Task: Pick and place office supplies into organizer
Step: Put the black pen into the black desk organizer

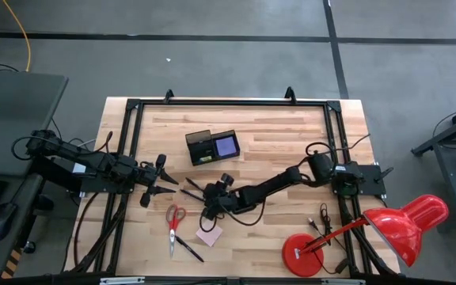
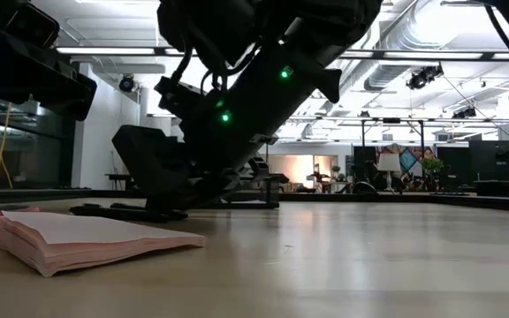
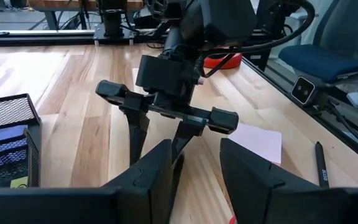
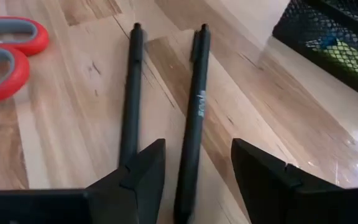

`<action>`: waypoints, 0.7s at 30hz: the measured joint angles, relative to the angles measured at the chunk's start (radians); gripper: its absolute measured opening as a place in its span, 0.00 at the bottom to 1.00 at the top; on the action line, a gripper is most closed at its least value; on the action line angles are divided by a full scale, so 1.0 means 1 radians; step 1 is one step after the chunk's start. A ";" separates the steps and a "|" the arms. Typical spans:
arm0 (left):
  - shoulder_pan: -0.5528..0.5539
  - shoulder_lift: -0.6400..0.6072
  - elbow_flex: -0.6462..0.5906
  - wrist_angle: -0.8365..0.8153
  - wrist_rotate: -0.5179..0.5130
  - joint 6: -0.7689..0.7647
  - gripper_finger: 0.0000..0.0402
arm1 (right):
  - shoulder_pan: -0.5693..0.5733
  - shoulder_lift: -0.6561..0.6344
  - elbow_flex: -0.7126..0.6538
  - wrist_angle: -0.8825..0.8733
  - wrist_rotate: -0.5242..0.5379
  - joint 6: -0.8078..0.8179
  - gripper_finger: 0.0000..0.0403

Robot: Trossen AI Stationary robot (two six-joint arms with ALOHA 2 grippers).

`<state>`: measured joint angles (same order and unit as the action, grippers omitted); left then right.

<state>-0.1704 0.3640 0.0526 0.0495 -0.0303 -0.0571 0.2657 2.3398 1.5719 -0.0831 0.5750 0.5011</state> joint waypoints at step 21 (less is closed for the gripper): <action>0.000 0.000 0.000 0.000 0.000 0.000 0.30 | -0.004 -0.003 0.000 -0.010 -0.077 -0.007 0.06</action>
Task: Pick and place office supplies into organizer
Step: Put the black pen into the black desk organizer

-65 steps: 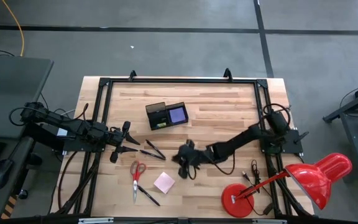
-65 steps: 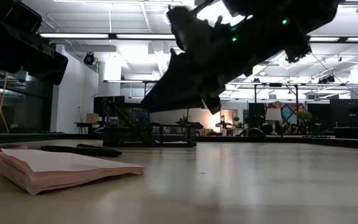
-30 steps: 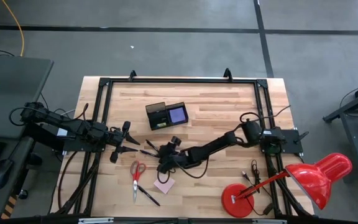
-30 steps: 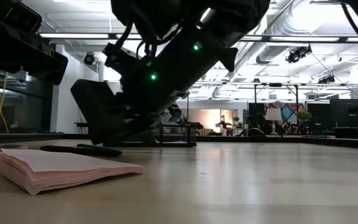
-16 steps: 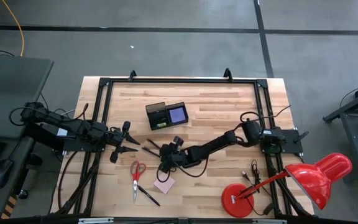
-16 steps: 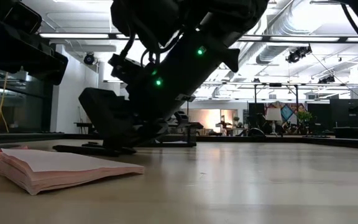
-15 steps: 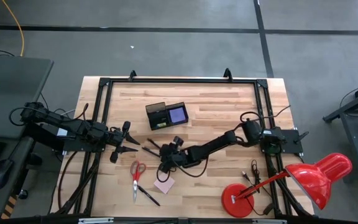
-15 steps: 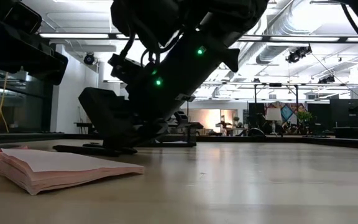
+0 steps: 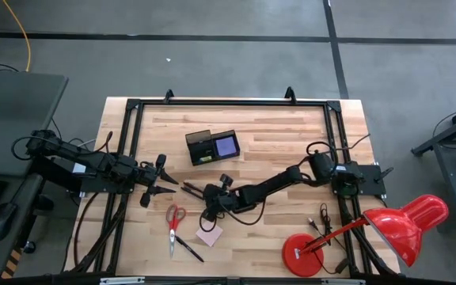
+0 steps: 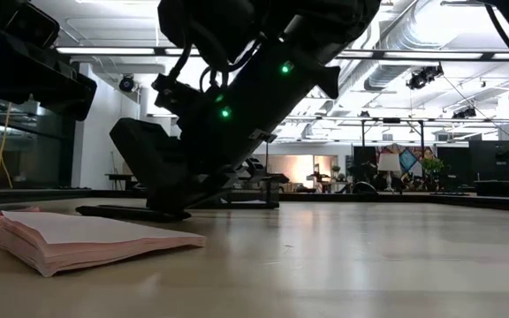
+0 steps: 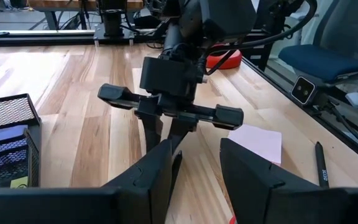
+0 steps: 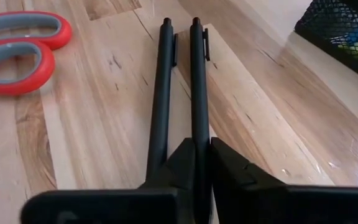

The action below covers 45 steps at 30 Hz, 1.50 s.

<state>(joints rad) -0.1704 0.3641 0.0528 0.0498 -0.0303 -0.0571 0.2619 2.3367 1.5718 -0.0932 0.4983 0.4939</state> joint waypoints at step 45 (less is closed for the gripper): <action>0.000 -0.043 0.000 0.112 -0.126 -0.123 0.30 | 0.072 -0.050 -0.004 0.150 0.183 -0.138 0.03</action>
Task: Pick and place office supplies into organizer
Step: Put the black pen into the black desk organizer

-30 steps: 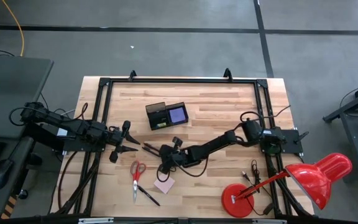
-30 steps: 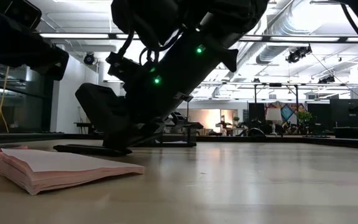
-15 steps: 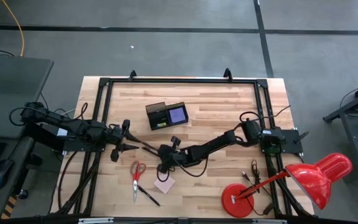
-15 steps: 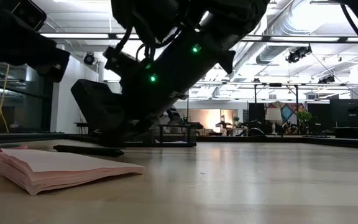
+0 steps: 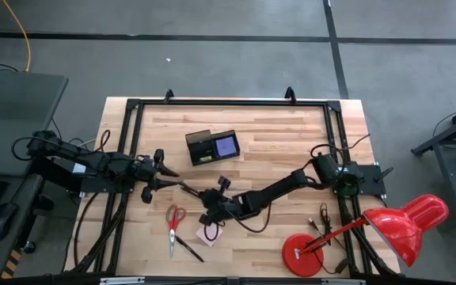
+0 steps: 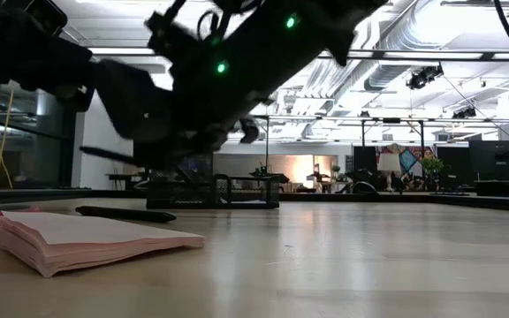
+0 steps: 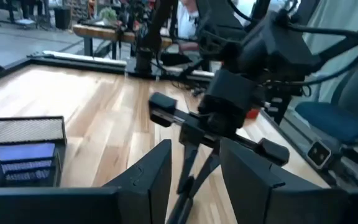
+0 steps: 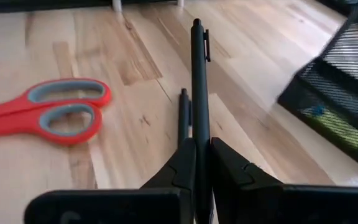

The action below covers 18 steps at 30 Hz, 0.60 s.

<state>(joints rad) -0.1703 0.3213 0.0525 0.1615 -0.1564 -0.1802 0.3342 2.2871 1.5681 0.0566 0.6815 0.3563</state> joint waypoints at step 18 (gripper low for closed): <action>0.000 -0.028 0.000 0.008 0.015 -0.060 0.52 | 0.073 -0.057 0.002 0.081 0.177 -0.084 0.04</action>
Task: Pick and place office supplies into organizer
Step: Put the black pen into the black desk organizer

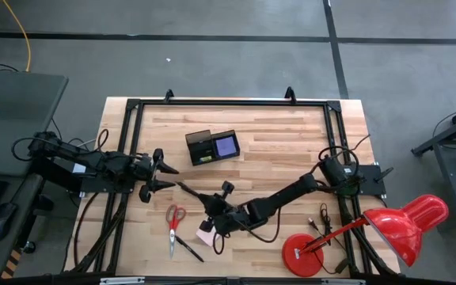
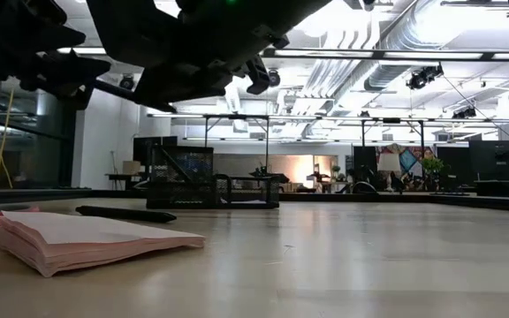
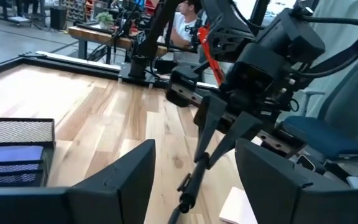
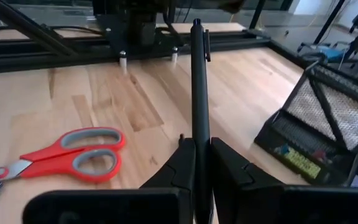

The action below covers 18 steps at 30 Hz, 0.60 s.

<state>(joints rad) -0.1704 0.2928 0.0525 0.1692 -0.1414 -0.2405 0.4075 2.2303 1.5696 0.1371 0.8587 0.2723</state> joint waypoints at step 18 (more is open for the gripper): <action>0.000 0.000 0.000 -0.013 0.002 -0.001 0.40 | -0.034 0.000 0.000 0.115 0.007 -0.132 0.03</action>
<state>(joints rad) -0.1703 0.2928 0.0525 0.1558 -0.1394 -0.2414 0.3738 2.2303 1.5696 0.2522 0.8654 0.1408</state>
